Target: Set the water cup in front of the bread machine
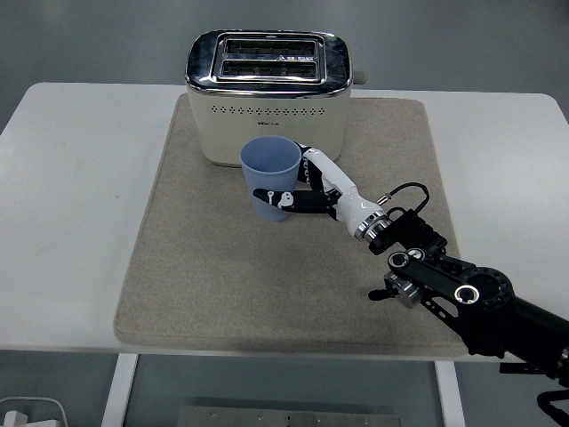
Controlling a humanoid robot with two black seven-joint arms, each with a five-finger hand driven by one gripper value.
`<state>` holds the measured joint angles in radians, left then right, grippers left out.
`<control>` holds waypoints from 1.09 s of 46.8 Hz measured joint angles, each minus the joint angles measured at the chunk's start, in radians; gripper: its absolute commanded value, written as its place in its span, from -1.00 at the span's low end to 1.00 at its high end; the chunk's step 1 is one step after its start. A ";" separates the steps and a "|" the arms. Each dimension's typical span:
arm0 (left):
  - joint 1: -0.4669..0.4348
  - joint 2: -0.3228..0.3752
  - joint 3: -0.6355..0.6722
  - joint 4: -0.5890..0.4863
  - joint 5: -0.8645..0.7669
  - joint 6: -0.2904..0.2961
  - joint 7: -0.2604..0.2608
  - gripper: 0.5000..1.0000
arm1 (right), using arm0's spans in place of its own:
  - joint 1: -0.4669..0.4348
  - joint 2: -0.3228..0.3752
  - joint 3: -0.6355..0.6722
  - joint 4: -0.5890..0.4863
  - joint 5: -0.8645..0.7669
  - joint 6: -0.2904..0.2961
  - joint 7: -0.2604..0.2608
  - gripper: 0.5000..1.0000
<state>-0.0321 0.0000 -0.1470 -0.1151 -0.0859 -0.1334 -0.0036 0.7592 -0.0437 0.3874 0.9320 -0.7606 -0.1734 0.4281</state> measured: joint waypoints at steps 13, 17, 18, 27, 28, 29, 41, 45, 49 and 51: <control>0.000 0.000 0.000 0.000 0.000 0.000 0.000 1.00 | 0.017 0.016 -0.013 -0.038 -0.001 -0.013 0.002 0.27; 0.000 0.000 0.000 0.000 0.000 0.000 0.001 1.00 | 0.018 0.015 -0.017 -0.038 -0.003 -0.011 0.008 0.64; 0.000 0.000 0.000 0.000 0.000 0.000 0.001 1.00 | 0.018 0.015 -0.017 -0.038 -0.003 -0.010 0.009 0.65; 0.000 0.000 0.000 0.000 0.000 0.000 0.000 1.00 | 0.017 0.015 -0.019 -0.038 -0.005 -0.008 0.015 0.65; 0.000 0.000 0.000 0.000 0.000 0.000 0.000 1.00 | 0.016 0.015 -0.019 -0.038 -0.005 -0.008 0.016 0.65; 0.000 0.000 0.000 0.000 0.000 0.000 0.000 1.00 | 0.016 0.015 -0.019 -0.038 -0.005 -0.008 0.018 0.65; 0.000 0.000 0.000 0.000 0.000 0.000 0.000 1.00 | 0.014 0.015 -0.025 -0.032 -0.005 -0.005 0.023 0.65; 0.000 0.000 0.000 0.000 0.000 0.000 0.000 1.00 | 0.013 0.015 -0.034 -0.031 -0.005 -0.005 0.030 0.65; 0.000 0.000 0.000 0.000 0.000 0.000 0.000 1.00 | 0.011 0.011 -0.036 -0.029 -0.005 -0.004 0.032 0.65; 0.000 0.000 0.000 0.000 0.000 0.000 0.000 1.00 | 0.011 0.008 -0.036 -0.027 -0.005 -0.005 0.035 0.65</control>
<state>-0.0322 0.0000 -0.1470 -0.1151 -0.0859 -0.1334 -0.0031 0.7701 -0.0359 0.3513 0.9053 -0.7655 -0.1779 0.4633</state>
